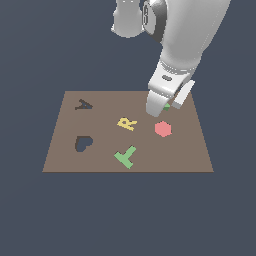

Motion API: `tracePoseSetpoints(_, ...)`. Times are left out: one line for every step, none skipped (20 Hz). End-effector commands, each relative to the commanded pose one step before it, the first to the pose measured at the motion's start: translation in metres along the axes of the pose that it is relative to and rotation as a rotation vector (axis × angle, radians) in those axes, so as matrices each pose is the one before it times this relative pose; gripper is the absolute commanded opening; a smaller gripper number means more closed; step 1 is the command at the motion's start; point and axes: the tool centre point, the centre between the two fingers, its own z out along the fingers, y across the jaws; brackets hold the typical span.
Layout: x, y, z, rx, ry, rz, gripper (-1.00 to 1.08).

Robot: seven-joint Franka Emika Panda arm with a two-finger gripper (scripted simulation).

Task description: Insert a designated object into the corresponding slot on a board.

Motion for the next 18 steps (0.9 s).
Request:
tracePoseSetpoints(-0.00064, -0.0022, 0.00182, 0.00019, -0.00037, -0.0157, 1.0)
tracePoseSetpoints(-0.00006, -0.00015, 0.00014, 0.00005, -0.00006, -0.00097, 1.0)
tracePoseSetpoints(0.00022, 0.00065, -0.00053, 0.00033, -0.00014, 0.00613, 1.0)
tracePoseSetpoints(-0.00005, 0.00003, 0.00035, 0.0, 0.0, 0.0, 1.0)
tracePoseSetpoints(-0.00015, 0.0001, 0.00104, 0.0, 0.0, 0.0, 1.0)
tracePoseSetpoints(0.00012, -0.00022, 0.00171, -0.00015, -0.0001, -0.00096, 1.0)
tracePoseSetpoints(-0.00011, -0.00005, 0.00241, -0.00011, -0.00007, -0.00068, 1.0)
tracePoseSetpoints(-0.00012, -0.0001, 0.00309, -0.00015, -0.00011, -0.00096, 1.0)
tracePoseSetpoints(-0.00023, -0.00007, 0.00362, -0.00014, -0.00011, -0.00096, 1.0)
tracePoseSetpoints(-0.00017, -0.00013, 0.0031, -0.00013, -0.00011, -0.00096, 1.0)
tracePoseSetpoints(-0.00017, -0.00008, 0.00242, -0.00009, -0.00008, -0.00068, 1.0)
tracePoseSetpoints(-0.00005, -0.00014, 0.00173, -0.00009, -0.00008, -0.00068, 1.0)
tracePoseSetpoints(-0.00019, 0.00007, 0.00104, 0.0, 0.0, 0.0, 1.0)
tracePoseSetpoints(-0.00007, 0.00002, 0.00035, 0.0, 0.0, 0.0, 1.0)
tracePoseSetpoints(0.0, 0.0, 0.0, 0.0, 0.0, 0.0, -1.0)
tracePoseSetpoints(0.0, 0.0, 0.0, 0.0, 0.0, 0.0, -1.0)
tracePoseSetpoints(0.0, 0.0, 0.0, 0.0, 0.0, 0.0, -1.0)
tracePoseSetpoints(0.0, 0.0, 0.0, 0.0, 0.0, 0.0, -1.0)
